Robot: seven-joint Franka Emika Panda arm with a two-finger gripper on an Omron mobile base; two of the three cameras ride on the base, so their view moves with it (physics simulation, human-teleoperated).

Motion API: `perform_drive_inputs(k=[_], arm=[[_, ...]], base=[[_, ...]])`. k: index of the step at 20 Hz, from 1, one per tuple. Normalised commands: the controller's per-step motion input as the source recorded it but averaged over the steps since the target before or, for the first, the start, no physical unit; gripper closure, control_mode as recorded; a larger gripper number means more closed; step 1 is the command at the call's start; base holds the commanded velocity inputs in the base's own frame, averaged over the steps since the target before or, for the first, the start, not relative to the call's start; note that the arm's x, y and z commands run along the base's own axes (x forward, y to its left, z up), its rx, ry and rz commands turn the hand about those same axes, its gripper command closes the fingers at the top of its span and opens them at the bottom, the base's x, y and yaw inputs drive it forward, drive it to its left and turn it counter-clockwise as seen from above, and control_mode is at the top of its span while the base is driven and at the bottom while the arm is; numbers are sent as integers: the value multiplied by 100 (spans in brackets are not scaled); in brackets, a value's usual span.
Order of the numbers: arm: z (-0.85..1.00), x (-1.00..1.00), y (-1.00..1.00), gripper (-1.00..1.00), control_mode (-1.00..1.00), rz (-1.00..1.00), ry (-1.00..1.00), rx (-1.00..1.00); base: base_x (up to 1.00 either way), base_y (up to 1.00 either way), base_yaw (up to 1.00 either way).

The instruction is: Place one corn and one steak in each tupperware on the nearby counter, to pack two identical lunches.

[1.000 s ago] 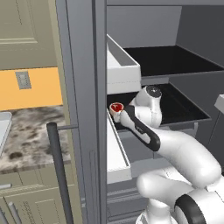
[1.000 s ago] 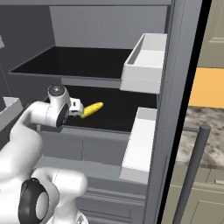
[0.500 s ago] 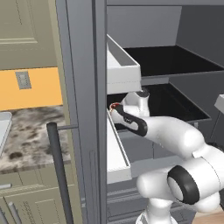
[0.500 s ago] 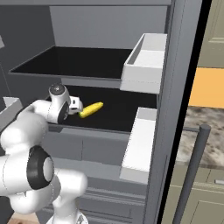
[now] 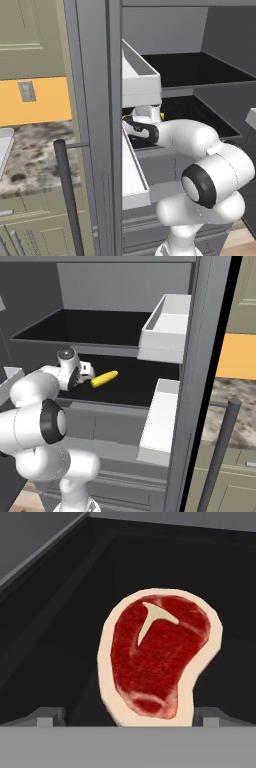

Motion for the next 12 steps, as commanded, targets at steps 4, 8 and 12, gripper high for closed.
perform_drive_inputs(k=[4,8,12], arm=[[-40,21,-31,-100,-100,0,0,0],[-47,28,-16,-100,-100,0,0,0],[-69,17,-11,100,-100,0,0,-2]], base=[[0,0,0],[0,0,0],[0,0,0]])
